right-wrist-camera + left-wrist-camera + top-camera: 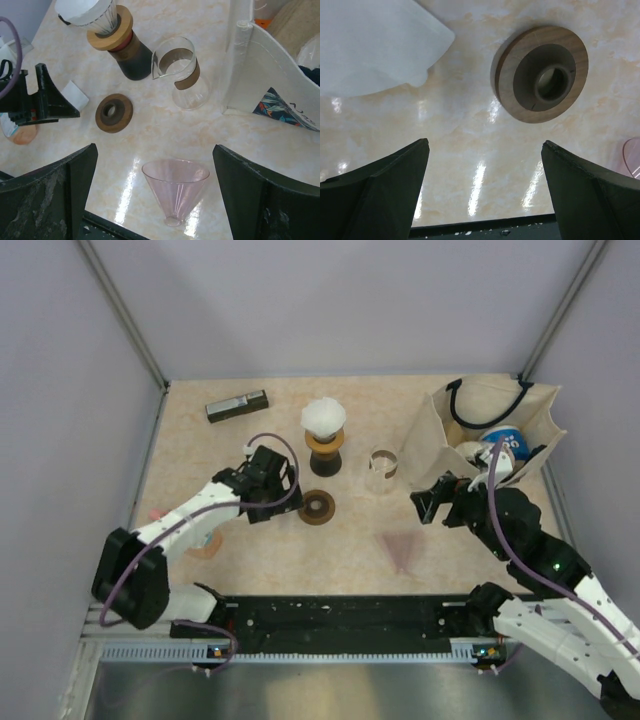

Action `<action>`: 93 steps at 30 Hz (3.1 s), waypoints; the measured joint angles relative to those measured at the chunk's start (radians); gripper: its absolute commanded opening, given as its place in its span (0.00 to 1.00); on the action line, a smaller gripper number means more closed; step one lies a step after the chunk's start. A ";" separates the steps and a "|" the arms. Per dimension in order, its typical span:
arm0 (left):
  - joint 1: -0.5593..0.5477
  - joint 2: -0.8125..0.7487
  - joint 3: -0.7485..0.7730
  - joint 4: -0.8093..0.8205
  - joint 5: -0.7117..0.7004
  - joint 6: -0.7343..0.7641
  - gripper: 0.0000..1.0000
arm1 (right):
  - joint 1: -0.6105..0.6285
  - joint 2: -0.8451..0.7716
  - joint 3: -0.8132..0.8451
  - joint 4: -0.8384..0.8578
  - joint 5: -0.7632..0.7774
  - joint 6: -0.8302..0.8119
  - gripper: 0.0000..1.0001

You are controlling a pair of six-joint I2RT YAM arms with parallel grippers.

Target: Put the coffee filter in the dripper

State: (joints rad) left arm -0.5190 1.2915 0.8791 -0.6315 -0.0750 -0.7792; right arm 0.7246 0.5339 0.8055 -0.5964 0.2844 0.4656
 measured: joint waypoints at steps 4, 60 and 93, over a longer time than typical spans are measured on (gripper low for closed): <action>-0.029 0.164 0.087 0.017 0.000 0.011 0.89 | 0.000 -0.002 -0.011 -0.003 0.027 0.007 0.99; -0.172 0.500 0.344 -0.085 -0.244 -0.133 0.00 | 0.000 0.012 -0.060 -0.040 0.085 -0.001 0.99; -0.171 -0.321 -0.023 0.356 0.753 0.592 0.00 | 0.000 0.134 -0.128 0.418 -0.959 -0.872 0.95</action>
State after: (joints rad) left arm -0.6899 0.9703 0.8566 -0.2756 0.6777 -0.1875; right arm 0.7250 0.6682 0.6777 -0.1783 -0.6750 -0.4068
